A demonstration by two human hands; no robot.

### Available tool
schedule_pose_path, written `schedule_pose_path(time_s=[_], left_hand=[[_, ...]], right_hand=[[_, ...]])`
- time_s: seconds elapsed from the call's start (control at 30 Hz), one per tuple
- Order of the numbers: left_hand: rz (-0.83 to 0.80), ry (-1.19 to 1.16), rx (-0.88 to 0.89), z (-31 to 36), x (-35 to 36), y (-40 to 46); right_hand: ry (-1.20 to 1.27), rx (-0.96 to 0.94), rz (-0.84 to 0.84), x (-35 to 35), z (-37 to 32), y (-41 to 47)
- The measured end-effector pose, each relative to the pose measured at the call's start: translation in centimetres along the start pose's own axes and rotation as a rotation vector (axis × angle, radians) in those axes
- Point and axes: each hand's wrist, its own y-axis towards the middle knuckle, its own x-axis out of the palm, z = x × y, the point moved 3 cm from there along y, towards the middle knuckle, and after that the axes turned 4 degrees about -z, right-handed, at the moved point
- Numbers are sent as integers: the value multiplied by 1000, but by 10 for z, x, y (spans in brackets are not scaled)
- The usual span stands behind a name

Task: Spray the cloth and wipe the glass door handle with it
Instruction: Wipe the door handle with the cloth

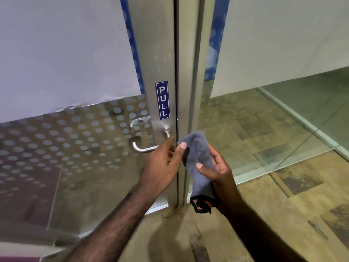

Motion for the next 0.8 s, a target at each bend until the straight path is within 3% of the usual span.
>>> schedule_pose_path(time_s=[0.1,0.2,0.63,0.8], left_hand=[[-145,-294,-179,11,24,11],[-144,-478,-257,20,40,12],[47,-433,-195,39,54,6],[126,-203,36,54,42,-4]], right_hand=[[23,-42,16,-7,-5,-6],[-10,-80,26,-15,-14,-16],[-281,-221,157,-32,-30,-41],[-294,-256,210,-27,-22,-53]])
